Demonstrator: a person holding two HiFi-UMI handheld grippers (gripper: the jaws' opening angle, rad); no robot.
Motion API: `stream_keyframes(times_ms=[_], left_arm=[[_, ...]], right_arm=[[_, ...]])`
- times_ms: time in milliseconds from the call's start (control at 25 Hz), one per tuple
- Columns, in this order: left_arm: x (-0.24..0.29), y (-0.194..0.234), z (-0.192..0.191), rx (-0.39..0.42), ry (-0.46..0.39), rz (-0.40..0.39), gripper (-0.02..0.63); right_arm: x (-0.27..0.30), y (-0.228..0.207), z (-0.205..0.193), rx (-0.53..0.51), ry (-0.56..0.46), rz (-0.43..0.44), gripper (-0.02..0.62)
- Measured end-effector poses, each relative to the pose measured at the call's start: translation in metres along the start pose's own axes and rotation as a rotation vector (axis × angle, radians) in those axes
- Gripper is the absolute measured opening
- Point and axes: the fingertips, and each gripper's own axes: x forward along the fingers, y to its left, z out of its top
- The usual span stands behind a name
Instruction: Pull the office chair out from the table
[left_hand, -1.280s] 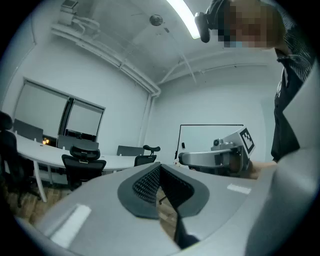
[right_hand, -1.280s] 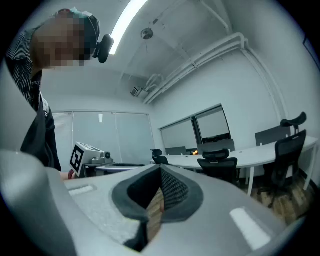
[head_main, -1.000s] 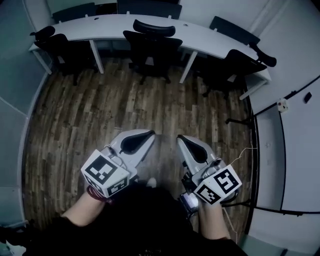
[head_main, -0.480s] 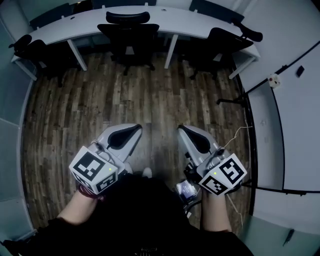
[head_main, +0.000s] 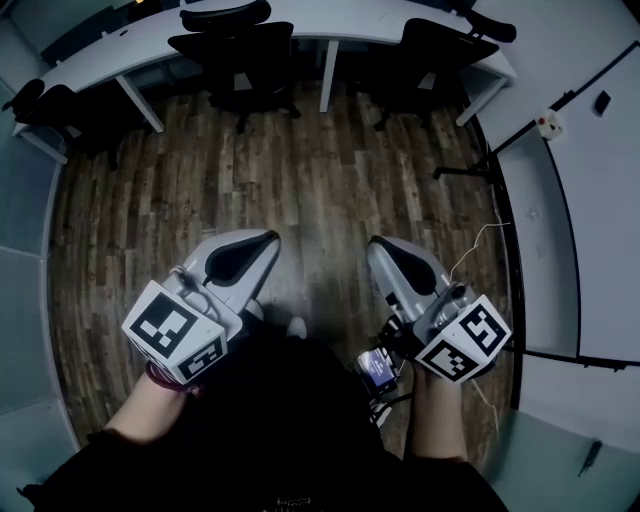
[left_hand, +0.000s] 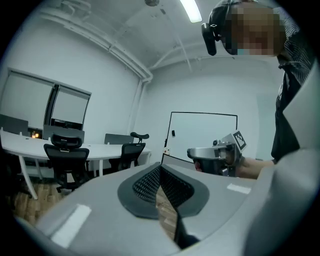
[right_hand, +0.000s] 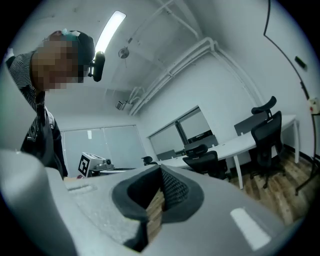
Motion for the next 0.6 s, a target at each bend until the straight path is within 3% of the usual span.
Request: stream_keyframes(times_ms=[240,600], left_arm=[[0.020,0.003,0.005,-0.024,-0.026,-0.022,0.003],[0.021,0.067,0.025,-0.029,-0.070,0.032,0.003]], right_arm=[[0.004,-0.013,-0.005,-0.006,0.026,-0.004,0.000],[0.062,-0.019,0.009,-0.023,0.045,0.041,0.000]])
